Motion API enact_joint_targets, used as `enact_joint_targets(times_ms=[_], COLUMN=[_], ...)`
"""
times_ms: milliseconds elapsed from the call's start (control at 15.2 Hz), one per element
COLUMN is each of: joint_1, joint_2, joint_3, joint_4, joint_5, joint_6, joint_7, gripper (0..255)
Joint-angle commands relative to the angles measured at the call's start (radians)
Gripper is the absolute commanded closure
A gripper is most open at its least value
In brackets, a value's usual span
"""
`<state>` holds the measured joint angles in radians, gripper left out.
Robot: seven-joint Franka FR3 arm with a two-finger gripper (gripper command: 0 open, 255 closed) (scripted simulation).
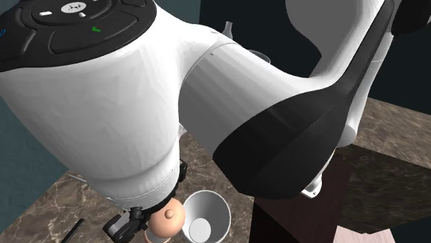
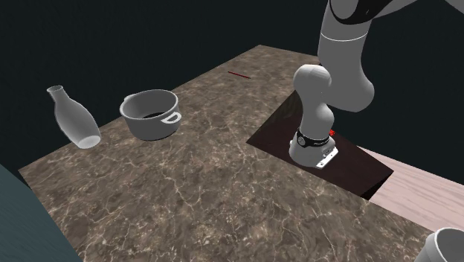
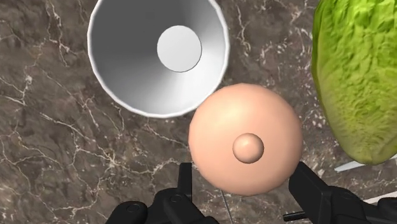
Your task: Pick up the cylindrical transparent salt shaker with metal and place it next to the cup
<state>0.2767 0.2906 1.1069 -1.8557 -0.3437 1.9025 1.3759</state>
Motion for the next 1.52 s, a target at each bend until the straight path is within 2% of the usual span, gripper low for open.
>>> enact_joint_targets(times_ms=[0,198,660,726,1056,1320,1452], joint_1=[0.002,0.012,0.012,0.012,0.012,0.001,0.001], joint_2=[0.008,0.025,0.025,0.025,0.025,-0.015,-0.015], joint_3=[-0.006,-0.017,-0.017,-0.017,-0.017,0.012,0.012], joint_4=[-0.02,-0.041,-0.041,-0.041,-0.041,0.052,0.052], joint_5=[-0.01,-0.029,-0.029,-0.029,-0.029,0.02,0.02], joint_6=[0.024,0.052,0.052,0.052,0.052,-0.058,-0.058], joint_7=[0.008,0.022,0.022,0.022,0.022,-0.011,-0.011], gripper=[255,255,255,0,0,0,0])
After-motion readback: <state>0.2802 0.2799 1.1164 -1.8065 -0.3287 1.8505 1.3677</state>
